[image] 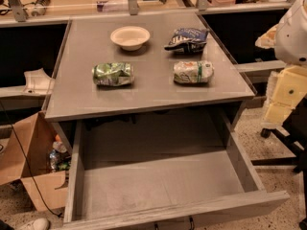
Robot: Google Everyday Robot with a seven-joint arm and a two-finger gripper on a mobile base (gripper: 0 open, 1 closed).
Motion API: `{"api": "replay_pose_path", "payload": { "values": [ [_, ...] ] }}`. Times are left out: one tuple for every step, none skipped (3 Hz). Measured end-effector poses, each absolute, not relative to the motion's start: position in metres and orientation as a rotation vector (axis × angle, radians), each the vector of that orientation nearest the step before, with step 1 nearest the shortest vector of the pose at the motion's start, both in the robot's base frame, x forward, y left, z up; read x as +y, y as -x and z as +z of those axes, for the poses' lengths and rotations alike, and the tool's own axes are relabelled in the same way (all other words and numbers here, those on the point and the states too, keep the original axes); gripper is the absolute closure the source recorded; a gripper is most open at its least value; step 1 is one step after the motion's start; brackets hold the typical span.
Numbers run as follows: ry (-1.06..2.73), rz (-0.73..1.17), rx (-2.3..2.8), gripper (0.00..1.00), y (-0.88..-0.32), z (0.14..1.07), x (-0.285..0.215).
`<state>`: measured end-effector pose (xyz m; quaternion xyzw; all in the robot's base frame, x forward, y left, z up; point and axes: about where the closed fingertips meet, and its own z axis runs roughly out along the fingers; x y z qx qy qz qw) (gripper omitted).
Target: Place green can into top drawer
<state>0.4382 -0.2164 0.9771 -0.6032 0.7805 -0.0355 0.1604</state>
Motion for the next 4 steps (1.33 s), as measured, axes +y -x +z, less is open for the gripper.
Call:
{"api": "replay_pose_path", "payload": {
  "values": [
    [1.724,-0.101,2.228,0.0,-0.439,0.977,-0.216],
    [1.761,-0.089,2.17,0.0,-0.454,0.979,-0.204],
    [1.8,-0.078,2.122,0.0,-0.473,0.98,-0.191],
    [1.856,-0.036,2.061,0.0,-0.502,0.976,-0.166]
  ]
}}
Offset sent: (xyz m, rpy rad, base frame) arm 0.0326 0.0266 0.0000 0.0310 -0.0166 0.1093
